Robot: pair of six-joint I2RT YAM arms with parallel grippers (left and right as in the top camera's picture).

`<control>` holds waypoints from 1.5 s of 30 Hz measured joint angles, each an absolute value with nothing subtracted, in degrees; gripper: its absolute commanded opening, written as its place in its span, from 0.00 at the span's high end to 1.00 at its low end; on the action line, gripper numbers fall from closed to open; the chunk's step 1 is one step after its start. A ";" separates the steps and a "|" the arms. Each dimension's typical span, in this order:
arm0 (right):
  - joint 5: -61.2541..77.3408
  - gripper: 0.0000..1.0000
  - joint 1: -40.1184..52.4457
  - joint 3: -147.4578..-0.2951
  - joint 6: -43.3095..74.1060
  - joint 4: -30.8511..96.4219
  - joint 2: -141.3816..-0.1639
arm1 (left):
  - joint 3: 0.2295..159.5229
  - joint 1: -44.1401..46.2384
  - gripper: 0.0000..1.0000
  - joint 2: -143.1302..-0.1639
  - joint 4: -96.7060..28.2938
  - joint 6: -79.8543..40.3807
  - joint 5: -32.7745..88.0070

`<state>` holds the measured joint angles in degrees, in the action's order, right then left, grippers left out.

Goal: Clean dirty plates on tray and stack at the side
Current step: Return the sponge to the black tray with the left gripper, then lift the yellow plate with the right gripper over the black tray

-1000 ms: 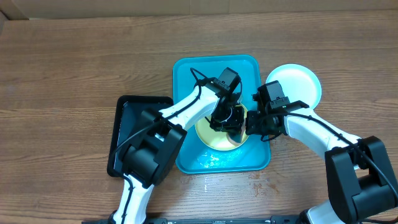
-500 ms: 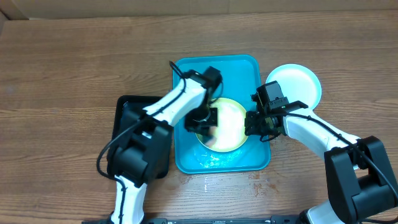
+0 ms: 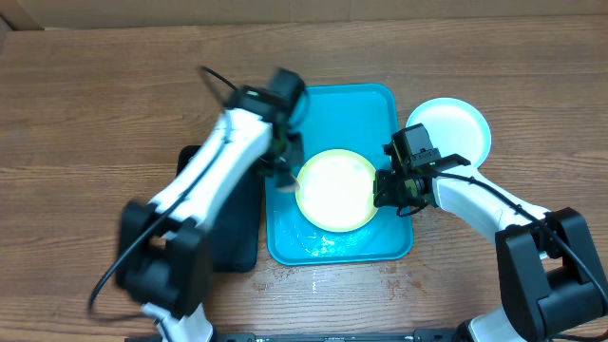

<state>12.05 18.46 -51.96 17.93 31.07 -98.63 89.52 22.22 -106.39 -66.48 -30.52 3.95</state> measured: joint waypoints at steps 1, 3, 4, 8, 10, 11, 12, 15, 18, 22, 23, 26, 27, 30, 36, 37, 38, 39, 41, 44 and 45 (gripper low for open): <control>12.08 0.96 18.46 -51.96 17.91 31.07 -98.63 | 90.06 20.91 0.96 -104.66 -67.20 -30.04 3.57; 12.05 0.96 18.46 -51.96 17.93 31.07 -98.63 | 91.07 18.09 0.96 -101.47 -69.93 -29.41 1.43; 12.05 0.96 18.46 -51.96 17.93 31.05 -98.63 | 91.20 16.88 0.96 -100.49 -71.31 -29.32 0.12; 12.05 0.96 18.46 -51.96 17.91 30.98 -98.63 | 88.75 13.08 0.96 -99.77 -71.94 -28.38 -4.16; 12.05 0.96 18.46 -51.96 17.93 30.92 -98.63 | 85.58 12.19 0.91 -100.25 -70.78 -28.27 -5.26; 12.05 0.96 18.46 -51.96 17.93 30.92 -98.63 | 82.89 11.86 0.85 -100.31 -67.96 -28.14 -5.65; 12.05 0.96 18.46 -51.96 17.91 30.92 -98.63 | 80.34 11.62 0.78 -100.36 -65.58 -27.90 -5.93; 12.05 0.96 18.46 -51.99 17.93 31.05 -98.63 | 74.22 11.11 0.73 -101.08 -61.39 -27.81 -6.22; 12.01 0.96 18.46 -52.07 17.89 31.86 -98.63 | 71.94 10.44 0.74 -101.27 -60.53 -27.83 -5.39; 11.79 0.96 18.44 -53.10 17.76 35.94 -98.63 | 72.36 8.84 0.69 -101.27 -60.84 -27.77 -2.74; 11.66 0.96 18.41 -53.69 17.72 38.22 -98.63 | 72.88 8.23 0.66 -101.27 -61.82 -27.53 -1.74; 10.90 0.96 18.55 -56.07 17.41 44.36 -98.61 | 75.92 5.87 0.62 -101.25 -65.73 -26.92 1.15; 10.24 0.96 18.83 -57.47 17.23 46.30 -98.37 | 77.52 4.82 0.61 -101.21 -67.18 -26.48 2.15; 7.03 0.96 21.23 -64.20 15.64 50.09 -96.40 | 83.09 1.45 0.57 -100.07 -70.72 -25.02 5.10; -0.05 0.96 30.35 -77.82 12.95 48.88 -92.99 | 96.90 -5.15 0.45 -92.09 -75.79 -22.48 10.63; -1.41 0.96 32.62 -79.40 12.23 47.33 -92.51 | 99.22 -6.24 0.39 -90.30 -76.07 -22.15 11.46; -3.53 0.96 35.46 -80.58 11.09 44.86 -92.05 | 101.71 -7.46 0.34 -88.16 -76.12 -21.80 12.34; -4.99 0.96 37.56 -81.10 10.48 43.18 -91.81 | 103.28 -8.25 0.29 -86.52 -76.12 -21.80 12.95; -9.39 0.96 43.05 -81.43 9.08 39.03 -91.77 | 106.48 -9.78 0.18 -82.32 -76.16 -21.10 14.04; -15.44 0.96 50.00 -81.41 8.05 35.16 -92.64 | 108.81 -10.55 0.11 -77.21 -76.12 -20.95 14.81; -17.52 0.96 52.05 -81.41 7.81 34.11 -93.19 | 109.12 -10.55 0.09 -75.42 -76.16 -20.78 14.83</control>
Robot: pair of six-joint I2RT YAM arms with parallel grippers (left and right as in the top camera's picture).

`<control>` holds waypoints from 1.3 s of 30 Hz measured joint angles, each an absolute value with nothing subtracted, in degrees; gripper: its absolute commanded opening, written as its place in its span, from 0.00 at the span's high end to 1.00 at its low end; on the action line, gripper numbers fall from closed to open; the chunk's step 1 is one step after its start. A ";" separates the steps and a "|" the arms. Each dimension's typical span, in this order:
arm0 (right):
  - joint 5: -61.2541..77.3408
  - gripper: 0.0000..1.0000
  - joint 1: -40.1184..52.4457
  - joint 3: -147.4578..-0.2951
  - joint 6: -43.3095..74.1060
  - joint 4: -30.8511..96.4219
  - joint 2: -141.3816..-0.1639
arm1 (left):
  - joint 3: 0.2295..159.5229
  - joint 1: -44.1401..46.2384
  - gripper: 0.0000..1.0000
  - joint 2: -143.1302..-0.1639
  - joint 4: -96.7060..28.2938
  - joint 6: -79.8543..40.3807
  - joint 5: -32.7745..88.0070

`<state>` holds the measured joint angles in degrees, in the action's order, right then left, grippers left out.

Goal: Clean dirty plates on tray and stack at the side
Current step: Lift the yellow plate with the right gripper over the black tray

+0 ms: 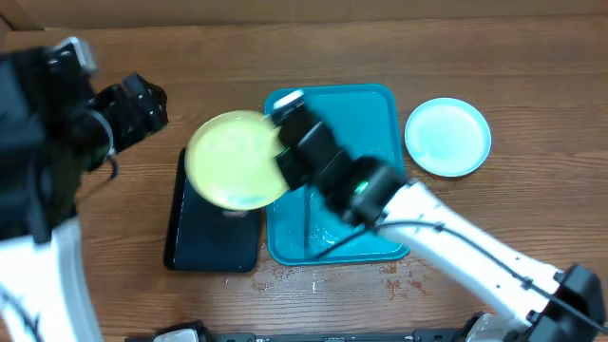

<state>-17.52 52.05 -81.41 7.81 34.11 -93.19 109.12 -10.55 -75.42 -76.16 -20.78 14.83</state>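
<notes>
A yellow-green plate (231, 160) hangs tilted above the black mat (211, 242) left of the teal tray (380, 114). My right gripper (277, 161) reaches across the tray and is shut on the plate's right rim. A light blue plate (447, 137) lies on the table to the right of the tray. The left gripper (141, 106) is far off to the left, raised and blurred, and its jaws cannot be made out. Wet streaks show on the tray floor (328, 237).
The left arm's white link (47, 266) fills the left edge of the view, close to the camera. The right arm (456, 247) crosses the tray's front right corner. Brown wooden table (532, 85) surrounds everything.
The yellow-green plate has left the tray and is now held over the black mat by my right gripper. The left gripper has gone from the plate's left edge to far left.
</notes>
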 measured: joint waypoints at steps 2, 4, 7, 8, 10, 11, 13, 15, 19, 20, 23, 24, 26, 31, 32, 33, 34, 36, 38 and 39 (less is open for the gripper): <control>-22.28 0.96 55.90 -81.43 7.38 33.12 -94.65 | 109.19 -10.55 0.00 -72.40 -76.38 -20.71 14.76; -26.68 0.96 58.41 -81.41 7.18 32.99 -96.03 | 109.19 -10.55 0.00 -70.48 -76.55 -20.64 14.61; -34.79 0.96 62.08 -81.30 6.74 32.84 -97.34 | 109.19 -10.55 0.00 -68.36 -76.58 -20.56 14.50; -37.50 0.96 63.24 -81.25 6.28 32.51 -97.41 | 109.19 -10.55 0.00 -67.94 -76.55 -20.56 14.44; -43.29 0.96 65.95 -81.25 5.10 31.07 -97.41 | 109.19 -10.55 0.00 -67.42 -76.58 -20.56 14.28; -45.45 0.96 67.16 -81.28 4.51 30.46 -97.41 | 109.19 -10.55 0.00 -67.29 -76.55 -20.56 14.11; -50.37 0.96 70.13 -81.28 2.70 29.52 -97.41 | 109.19 -10.55 0.00 -67.26 -76.58 -20.56 13.58; -53.71 0.96 72.25 -81.28 1.10 28.56 -97.41 | 109.19 -10.55 0.00 -67.31 -76.55 -20.53 13.02; -59.70 0.96 75.20 -81.28 -1.67 27.18 -97.41 | 109.19 -10.55 0.00 -67.59 -76.55 -20.53 12.49; -61.01 0.96 75.64 -81.28 -2.04 26.89 -97.41 | 109.19 -10.55 0.00 -67.77 -76.58 -20.53 12.38; -64.84 0.96 76.66 -81.28 -3.05 26.35 -97.41 | 109.19 -10.55 0.00 -68.40 -76.55 -20.56 12.16; -65.01 0.96 76.69 -81.28 -3.05 26.39 -97.41 | 109.19 -10.55 0.00 -68.60 -76.55 -20.56 12.16; -66.04 0.96 76.93 -81.28 -3.27 26.35 -97.41 | 109.19 -10.55 0.00 -69.06 -76.55 -20.53 12.14; -67.40 0.96 76.93 -81.28 -3.46 26.35 -97.41 | 109.19 -10.55 0.00 -69.82 -76.55 -20.56 11.97; -67.57 0.96 76.93 -81.28 -3.49 26.35 -97.41 | 109.19 -10.55 0.00 -69.91 -76.55 -20.53 11.94; -67.66 0.96 76.93 -81.28 -3.51 26.33 -97.41 | 109.19 -10.55 0.00 -70.00 -76.55 -20.56 11.94; -67.79 0.96 76.93 -81.28 -3.49 26.35 -97.41 | 109.19 -10.55 0.00 -70.04 -76.55 -20.53 11.94; -67.81 0.96 76.93 -81.28 -3.57 26.33 -97.41 | 109.19 -10.55 0.00 -70.08 -76.55 -20.56 11.92; -67.81 0.96 76.93 -81.25 -3.64 26.30 -97.41 | 109.19 -10.55 0.00 -70.08 -76.55 -20.53 11.92; -67.83 0.96 76.93 -81.28 -3.64 26.30 -97.41 | 109.19 -10.55 0.00 -70.11 -76.58 -20.56 11.90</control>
